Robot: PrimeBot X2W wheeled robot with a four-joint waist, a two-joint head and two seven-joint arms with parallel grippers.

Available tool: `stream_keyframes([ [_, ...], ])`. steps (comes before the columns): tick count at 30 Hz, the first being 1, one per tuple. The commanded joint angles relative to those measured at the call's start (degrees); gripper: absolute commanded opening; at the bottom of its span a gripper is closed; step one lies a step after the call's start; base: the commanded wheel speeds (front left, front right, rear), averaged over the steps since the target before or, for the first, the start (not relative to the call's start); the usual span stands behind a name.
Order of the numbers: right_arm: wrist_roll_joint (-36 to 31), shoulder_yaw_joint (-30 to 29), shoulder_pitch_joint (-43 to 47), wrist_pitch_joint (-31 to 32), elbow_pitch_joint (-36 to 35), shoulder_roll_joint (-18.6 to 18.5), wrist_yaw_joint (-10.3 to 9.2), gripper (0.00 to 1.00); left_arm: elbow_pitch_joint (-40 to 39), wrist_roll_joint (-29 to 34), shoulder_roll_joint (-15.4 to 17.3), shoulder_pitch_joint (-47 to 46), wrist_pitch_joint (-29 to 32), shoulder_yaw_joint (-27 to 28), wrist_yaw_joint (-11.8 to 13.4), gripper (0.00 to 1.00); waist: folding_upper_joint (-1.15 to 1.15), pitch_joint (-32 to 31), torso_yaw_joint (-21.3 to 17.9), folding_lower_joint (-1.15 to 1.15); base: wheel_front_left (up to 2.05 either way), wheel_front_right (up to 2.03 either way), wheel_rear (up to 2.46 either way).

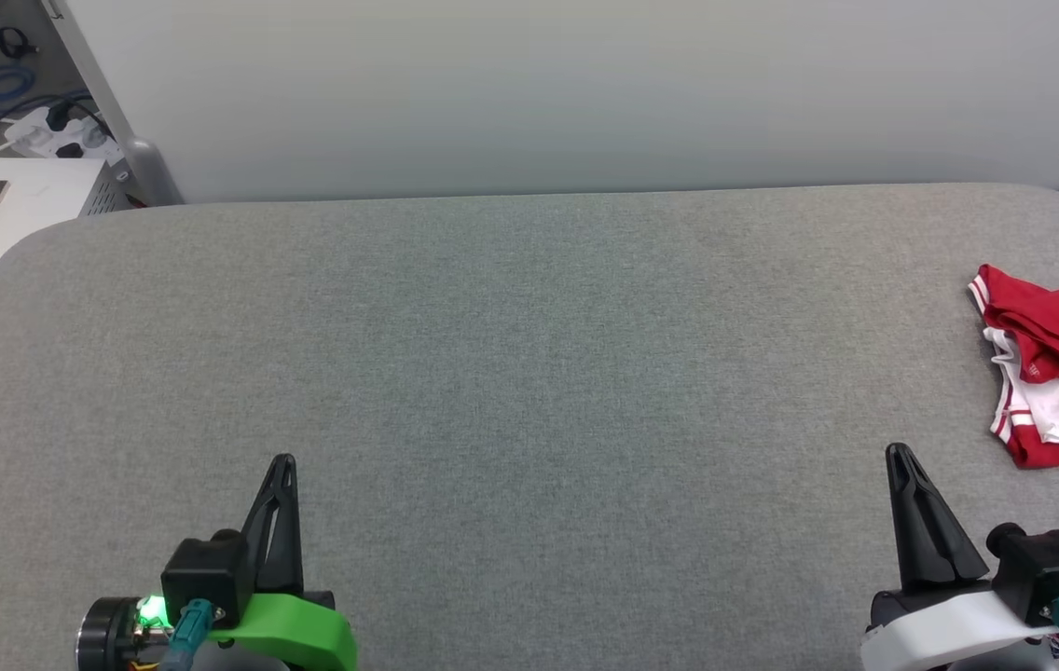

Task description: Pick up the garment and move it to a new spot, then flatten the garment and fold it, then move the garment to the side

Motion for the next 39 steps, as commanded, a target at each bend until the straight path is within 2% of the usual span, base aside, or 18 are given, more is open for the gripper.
stream_keyframes([
  [1, -0.5, 0.0, -1.2, 0.3, 0.3, 0.2, -0.02, 0.0, -0.2, 0.6, -0.2, -1.2, 0.3, 0.1, 0.3, 0.0, 0.0, 0.0, 0.0, 0.0, 0.0, 0.0, 0.0],
  [39, -3.2, -0.1, -3.9, 5.2, 2.2, 0.4, -0.04, 0.0, -0.4, 1.4, -0.5, -3.1, 5.2, 0.3, 0.6, 0.0, 0.0, -0.6, -0.8, 0.0, 0.0, 0.0, 0.0],
])
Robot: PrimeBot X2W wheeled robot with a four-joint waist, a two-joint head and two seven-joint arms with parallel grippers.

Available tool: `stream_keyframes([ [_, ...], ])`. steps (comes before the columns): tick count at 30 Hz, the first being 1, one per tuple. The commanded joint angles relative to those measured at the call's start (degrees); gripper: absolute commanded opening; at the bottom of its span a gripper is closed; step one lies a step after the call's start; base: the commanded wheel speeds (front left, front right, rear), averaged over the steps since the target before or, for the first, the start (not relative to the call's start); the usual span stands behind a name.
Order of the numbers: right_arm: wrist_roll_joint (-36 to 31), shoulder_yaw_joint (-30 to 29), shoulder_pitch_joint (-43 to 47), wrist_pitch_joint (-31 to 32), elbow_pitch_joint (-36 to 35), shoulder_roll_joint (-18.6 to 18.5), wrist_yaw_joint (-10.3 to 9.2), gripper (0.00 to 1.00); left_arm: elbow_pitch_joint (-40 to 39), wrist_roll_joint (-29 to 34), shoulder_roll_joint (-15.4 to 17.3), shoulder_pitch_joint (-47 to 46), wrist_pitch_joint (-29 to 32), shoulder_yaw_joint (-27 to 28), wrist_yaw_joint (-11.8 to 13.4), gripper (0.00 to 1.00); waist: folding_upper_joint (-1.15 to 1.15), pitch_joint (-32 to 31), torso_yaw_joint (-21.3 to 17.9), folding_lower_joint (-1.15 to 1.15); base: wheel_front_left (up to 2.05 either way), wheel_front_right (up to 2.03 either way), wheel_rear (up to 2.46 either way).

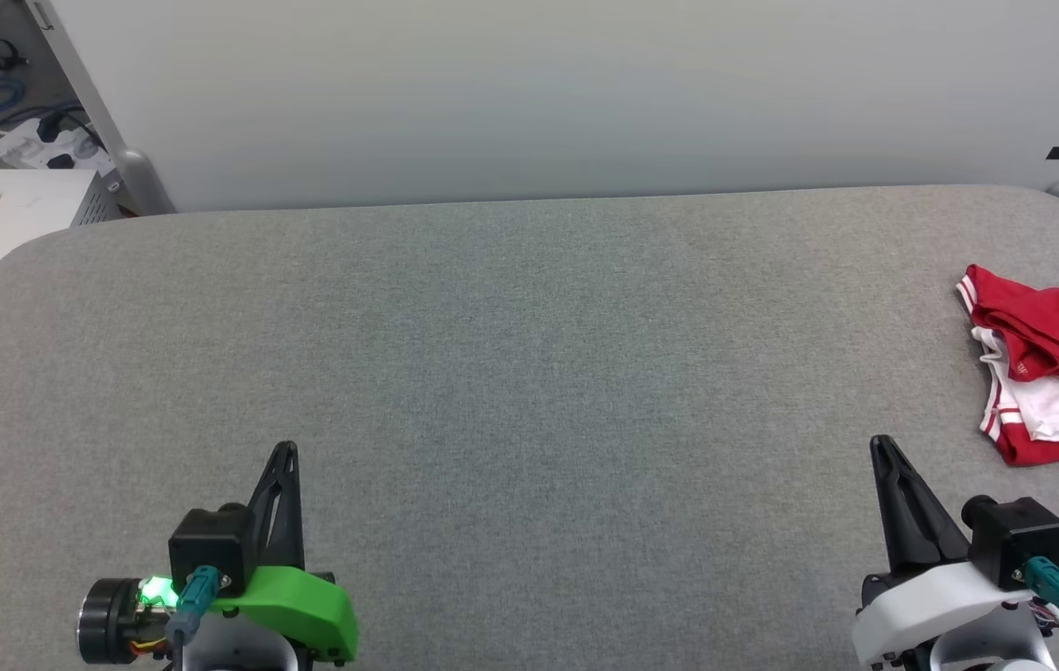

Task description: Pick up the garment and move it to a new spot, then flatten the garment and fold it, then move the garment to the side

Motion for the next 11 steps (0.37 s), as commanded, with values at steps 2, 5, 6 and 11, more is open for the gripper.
stream_keyframes([
  [2, -0.7, -0.1, -1.3, 0.4, 0.3, 0.3, -0.04, 0.0, -0.3, 0.5, -0.3, -1.2, 0.3, 0.1, 0.3, 0.0, 0.0, 0.0, 0.0, 0.0, 0.0, 0.0, 0.0],
  [5, -0.9, -0.1, -1.5, 0.8, 0.4, 0.3, -0.04, 0.0, -0.3, 0.6, -0.3, -1.4, 0.7, 0.1, 0.4, 0.0, 0.0, -0.1, -0.1, 0.0, 0.0, 0.0, 0.0],
  [6, -1.0, -0.1, -1.6, 0.9, 0.5, 0.3, -0.04, 0.0, -0.3, 0.6, -0.4, -1.4, 0.8, 0.1, 0.4, 0.0, 0.0, -0.1, -0.1, 0.0, 0.0, 0.0, 0.0],
  [11, -1.3, -0.1, -1.9, 1.5, 0.7, 0.3, -0.04, 0.0, -0.3, 0.7, -0.4, -1.7, 1.4, 0.1, 0.4, 0.0, 0.0, -0.1, -0.2, 0.0, 0.0, 0.0, 0.0],
])
